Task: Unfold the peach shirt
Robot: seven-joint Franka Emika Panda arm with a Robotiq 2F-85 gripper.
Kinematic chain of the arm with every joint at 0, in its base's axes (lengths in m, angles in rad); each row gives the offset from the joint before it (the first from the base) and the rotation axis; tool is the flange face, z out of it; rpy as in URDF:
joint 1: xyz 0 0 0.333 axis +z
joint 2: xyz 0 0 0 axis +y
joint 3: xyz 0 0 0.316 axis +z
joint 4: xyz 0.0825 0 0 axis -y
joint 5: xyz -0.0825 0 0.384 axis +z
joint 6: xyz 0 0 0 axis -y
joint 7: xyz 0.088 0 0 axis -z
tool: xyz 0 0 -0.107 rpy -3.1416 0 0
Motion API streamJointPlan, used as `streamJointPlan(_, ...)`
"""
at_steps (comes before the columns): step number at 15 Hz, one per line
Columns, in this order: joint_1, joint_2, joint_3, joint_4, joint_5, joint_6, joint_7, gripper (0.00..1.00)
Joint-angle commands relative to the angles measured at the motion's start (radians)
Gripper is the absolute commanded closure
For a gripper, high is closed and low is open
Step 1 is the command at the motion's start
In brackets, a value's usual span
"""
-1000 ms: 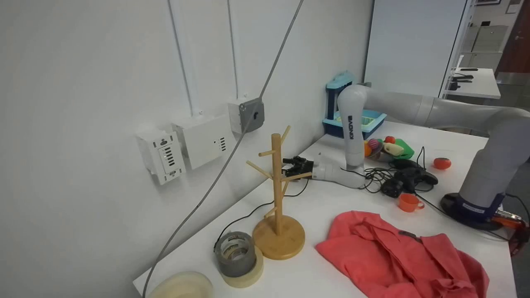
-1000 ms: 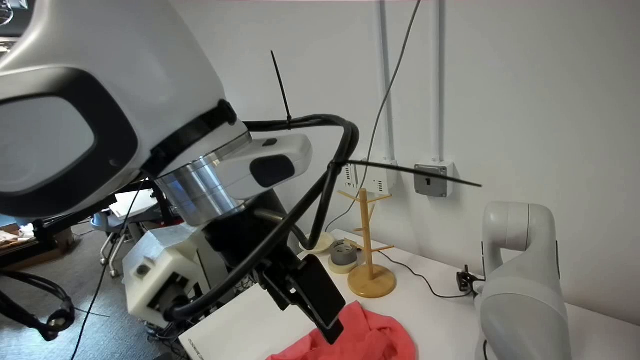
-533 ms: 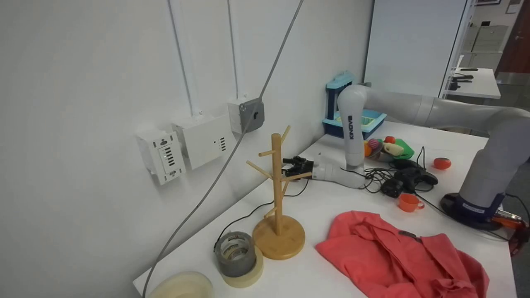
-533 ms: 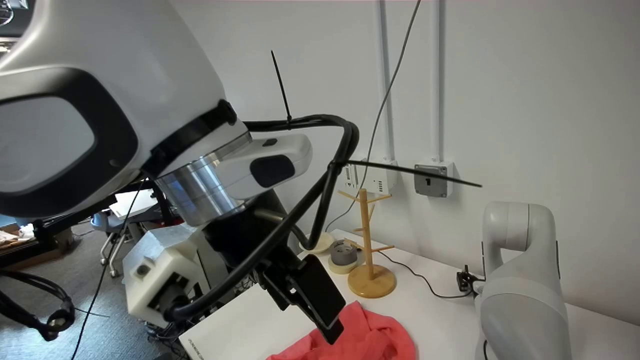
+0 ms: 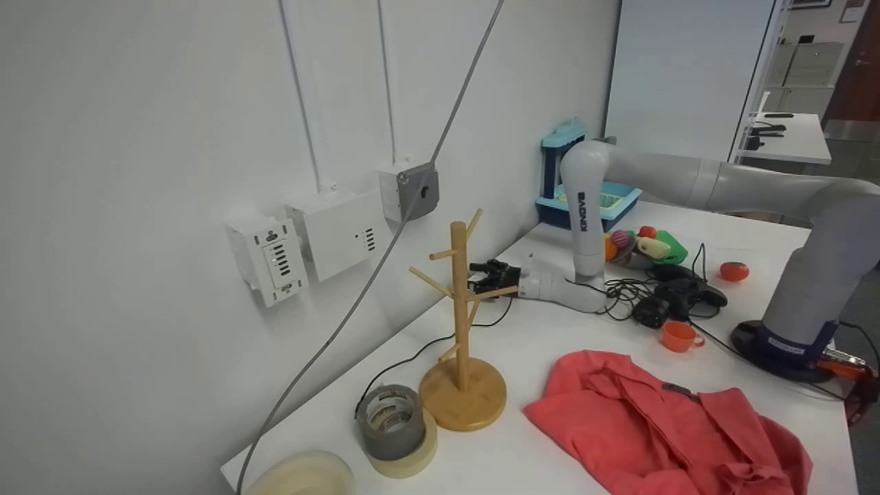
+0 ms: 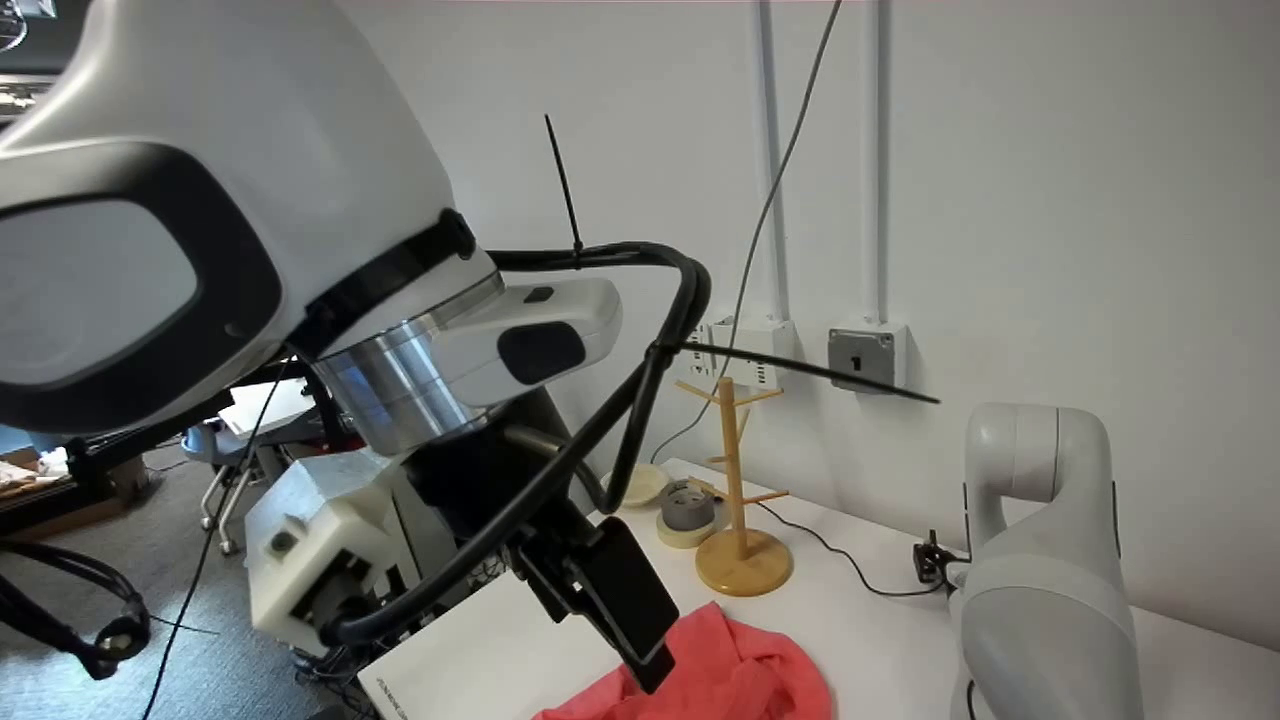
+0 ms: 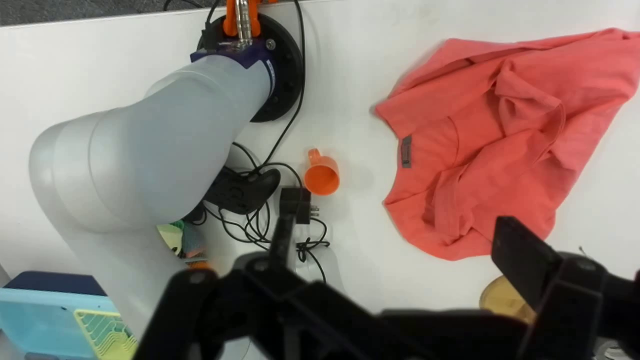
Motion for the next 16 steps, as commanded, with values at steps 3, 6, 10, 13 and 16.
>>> streamJointPlan(3,-0.007,0.0,0.011,0.012,0.043,-0.066,0.013,0.0)
streamJointPlan(6,-0.008,0.001,0.01,0.001,0.031,-0.045,0.0,0.0)
streamJointPlan(10,-0.008,0.001,0.011,0.001,0.032,-0.046,0.002,0.0)
streamJointPlan(13,-0.005,0.0,0.008,0.002,0.042,-0.051,0.003,0.0)
streamJointPlan(16,-0.003,0.0,0.006,-0.003,0.049,-0.04,0.004,0.0)
